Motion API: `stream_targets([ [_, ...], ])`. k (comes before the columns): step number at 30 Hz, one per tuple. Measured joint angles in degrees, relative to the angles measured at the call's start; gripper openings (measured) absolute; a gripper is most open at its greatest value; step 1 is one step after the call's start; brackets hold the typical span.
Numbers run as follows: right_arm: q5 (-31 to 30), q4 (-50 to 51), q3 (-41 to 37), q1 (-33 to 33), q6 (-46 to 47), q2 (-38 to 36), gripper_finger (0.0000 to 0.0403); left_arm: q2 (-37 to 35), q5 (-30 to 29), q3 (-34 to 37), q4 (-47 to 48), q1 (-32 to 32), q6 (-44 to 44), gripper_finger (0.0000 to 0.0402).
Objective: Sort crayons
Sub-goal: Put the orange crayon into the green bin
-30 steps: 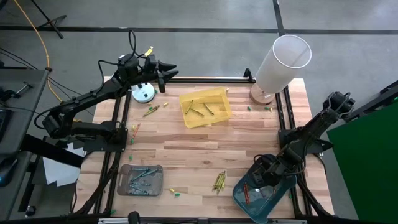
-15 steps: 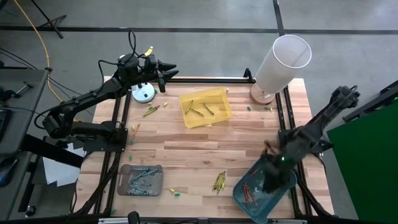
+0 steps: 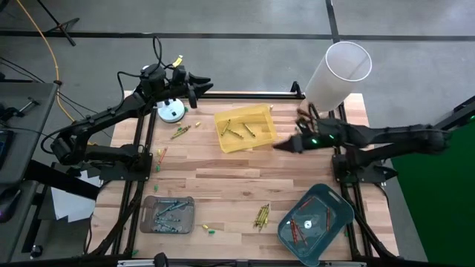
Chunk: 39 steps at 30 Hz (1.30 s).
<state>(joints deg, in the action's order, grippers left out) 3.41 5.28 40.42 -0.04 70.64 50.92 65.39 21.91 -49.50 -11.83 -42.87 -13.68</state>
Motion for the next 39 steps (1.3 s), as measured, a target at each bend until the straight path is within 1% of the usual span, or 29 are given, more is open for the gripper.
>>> stream_targets([
  [3, 4.6, -10.7, 0.0, -7.1, -10.6, 6.5, 0.0154, 0.0, 1.7, -0.6, 0.1, 0.0, -3.9, 0.0147],
  [5, 7.6, -19.8, 0.0, -11.1, -16.2, 11.0, 0.0154, 0.0, 4.6, -1.4, -0.3, 0.0, -5.5, 0.0147],
  [7, 9.6, -27.9, 0.6, -14.2, -19.8, 15.3, 0.0154, 0.0, 7.6, -2.1, -0.5, 0.1, -7.3, 0.0147],
  [8, 10.1, -30.3, 1.7, -15.6, -21.5, 17.4, 0.0154, 0.0, 9.0, -2.4, -0.5, 0.2, -8.6, 0.0147],
  [10, 10.8, -31.9, 5.1, -17.5, -26.3, 21.0, 0.0154, 0.0, 11.0, -3.1, -0.5, 0.3, -11.2, 0.0147],
  [14, 12.3, -28.7, 15.1, -19.1, -39.5, 27.8, 0.0154, 0.0, 12.4, -3.3, -0.5, 1.3, -13.2, 0.0147],
  [18, 12.6, -17.0, 25.3, -19.1, -49.1, 33.2, 0.0154, 0.0, 12.3, -3.3, -0.3, 3.0, -12.1, 0.0147],
  [21, 13.2, -9.5, 30.2, -19.1, -53.7, 35.8, 0.0154, 0.0, 11.5, -3.3, -0.2, 4.7, -10.0, 0.0147],
  [23, 13.4, -6.5, 31.8, -19.1, -56.2, 36.5, 0.0154, 0.0, 10.2, -3.3, 0.0, 5.8, -8.5, 0.0147],
  [28, 13.6, -6.2, 33.0, -19.5, -58.8, 35.9, 0.0154, 0.0, 8.6, -3.3, 0.1, 8.5, -0.7, 0.0147],
  [35, 13.6, -6.9, 33.6, -19.8, -59.1, 34.4, 0.0154, 0.0, 0.7, -3.3, 0.8, 13.5, 14.2, 0.0147],
  [37, 13.6, -6.7, 33.6, -19.8, -59.2, 34.4, 0.0154, 0.0, -1.3, -3.3, 1.4, 14.8, 16.6, 0.0147],
  [39, 13.6, -6.7, 33.6, -19.8, -59.3, 34.4, 0.0154, 0.0, -2.0, -3.3, 2.2, 15.5, 17.2, 0.0147],
])
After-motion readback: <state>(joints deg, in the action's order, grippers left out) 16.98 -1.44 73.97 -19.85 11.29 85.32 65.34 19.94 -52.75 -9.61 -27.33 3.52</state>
